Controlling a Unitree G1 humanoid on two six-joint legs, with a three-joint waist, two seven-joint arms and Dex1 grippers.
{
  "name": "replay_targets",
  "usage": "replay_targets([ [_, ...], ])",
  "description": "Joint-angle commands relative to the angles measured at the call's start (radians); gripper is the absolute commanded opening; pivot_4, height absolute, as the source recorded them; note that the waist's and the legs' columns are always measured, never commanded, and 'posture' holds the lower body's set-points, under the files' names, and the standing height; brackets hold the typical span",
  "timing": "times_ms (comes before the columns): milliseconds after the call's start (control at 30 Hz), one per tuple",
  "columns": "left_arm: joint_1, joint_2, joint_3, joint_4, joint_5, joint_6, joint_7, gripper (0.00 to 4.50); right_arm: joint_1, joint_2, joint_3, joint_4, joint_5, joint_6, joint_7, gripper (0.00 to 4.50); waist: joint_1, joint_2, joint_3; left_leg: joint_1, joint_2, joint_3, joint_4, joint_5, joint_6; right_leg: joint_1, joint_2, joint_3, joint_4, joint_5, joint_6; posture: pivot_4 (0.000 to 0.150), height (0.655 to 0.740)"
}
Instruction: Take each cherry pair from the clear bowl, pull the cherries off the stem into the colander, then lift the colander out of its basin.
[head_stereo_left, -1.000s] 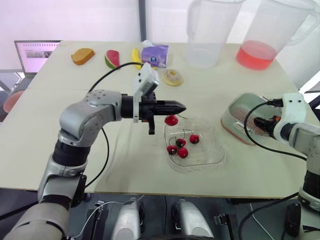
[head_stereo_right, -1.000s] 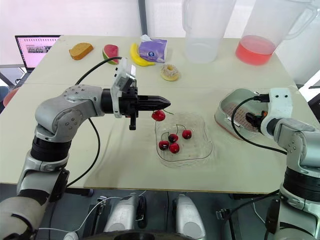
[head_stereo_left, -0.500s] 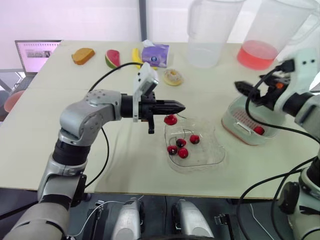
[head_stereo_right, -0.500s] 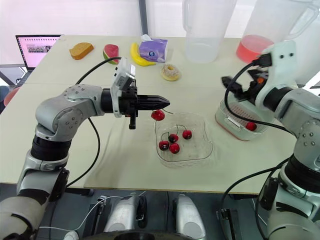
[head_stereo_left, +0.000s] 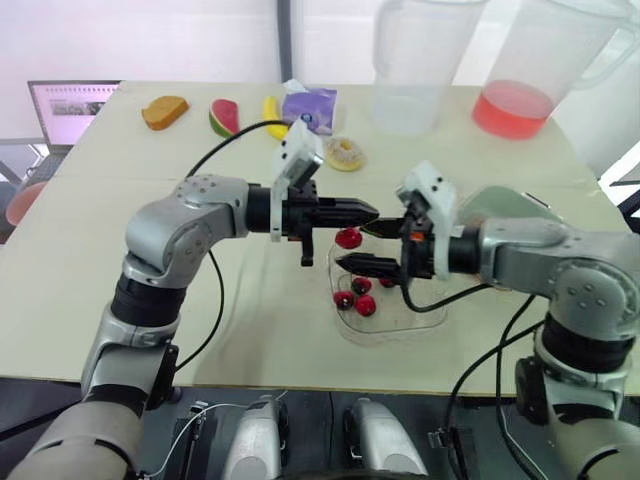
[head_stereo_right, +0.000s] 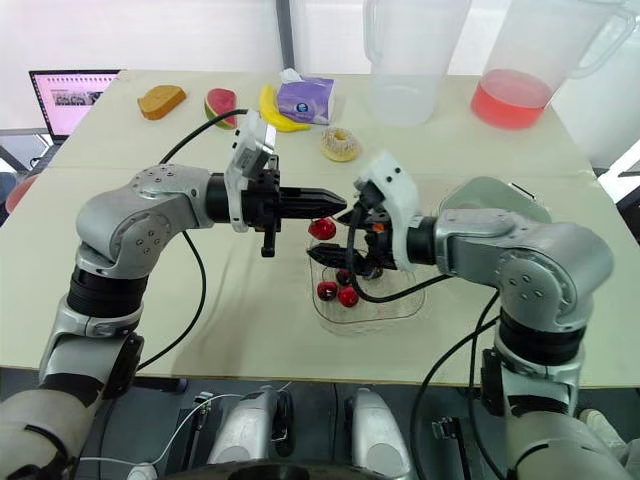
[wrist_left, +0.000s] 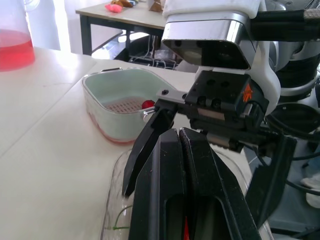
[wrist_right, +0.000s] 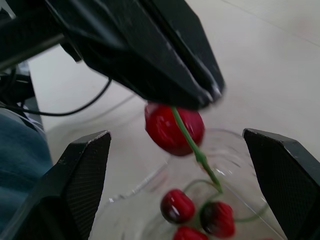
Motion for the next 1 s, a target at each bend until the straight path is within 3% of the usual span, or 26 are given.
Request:
replay_targets([
  [33, -0.019, -0.003, 0.014, -0.018, -0.009, -0.02, -0.003, 0.0, -0.027, 0.016, -0.01, -0.006, 0.014, -0.018, -0.011, 4.49, 0.0, 0.0, 0.0, 0.0, 0.0, 0.0, 0.0, 0.0, 0.0, 0.0, 0.0, 0.0, 0.0, 0.0, 0.0, 0.15, 0.74],
  [300, -0.018, -0.004, 0.022, -0.032, -0.018, -0.01, 0.005, 0.0, -0.013, 0.015, 0.02, 0.001, -0.001, -0.037, -0.028, 4.49, -0.002, 0.0, 0.0, 0.0, 0.0, 0.0, 0.0, 0.0, 0.0, 0.0, 0.0, 0.0, 0.0, 0.0, 0.0, 0.15, 0.74],
  [400, -0.019, -0.005, 0.023, -0.032, -0.021, -0.007, 0.007, 0.0, -0.005, 0.006, 0.041, 0.01, -0.018, -0.058, -0.036, 3.69, -0.003, 0.0, 0.0, 0.0, 0.0, 0.0, 0.0, 0.0, 0.0, 0.0, 0.0, 0.0, 0.0, 0.0, 0.0, 0.15, 0.74],
  [567, -0.019, -0.003, 0.024, -0.032, -0.023, -0.005, 0.01, 0.0, 0.002, -0.002, 0.049, 0.018, -0.02, -0.076, -0.041, 1.09, -0.002, 0.0, 0.0, 0.0, 0.0, 0.0, 0.0, 0.0, 0.0, 0.0, 0.0, 0.0, 0.0, 0.0, 0.0, 0.15, 0.74],
  [633, -0.019, -0.002, 0.024, -0.033, -0.023, -0.003, 0.012, 0.0, 0.003, -0.004, 0.05, 0.015, -0.014, -0.075, -0.04, 0.52, -0.002, 0.0, 0.0, 0.0, 0.0, 0.0, 0.0, 0.0, 0.0, 0.0, 0.0, 0.0, 0.0, 0.0, 0.0, 0.15, 0.74],
  [833, -0.015, -0.002, 0.024, -0.037, -0.029, -0.003, 0.019, 0.0, 0.018, -0.028, 0.051, 0.004, -0.005, -0.048, -0.039, 0.47, -0.002, 0.0, 0.0, 0.0, 0.0, 0.0, 0.0, 0.0, 0.0, 0.0, 0.0, 0.0, 0.0, 0.0, 0.0, 0.15, 0.74],
  [1000, -0.012, 0.0, 0.028, -0.038, -0.032, -0.003, 0.024, 0.0, 0.132, -0.103, 0.069, -0.009, -0.02, -0.037, -0.036, 0.47, 0.0, -0.001, 0.0, 0.0, 0.0, 0.0, 0.0, 0.0, 0.001, 0.0, 0.0, 0.0, -0.001, 0.0, 0.0, 0.15, 0.74],
])
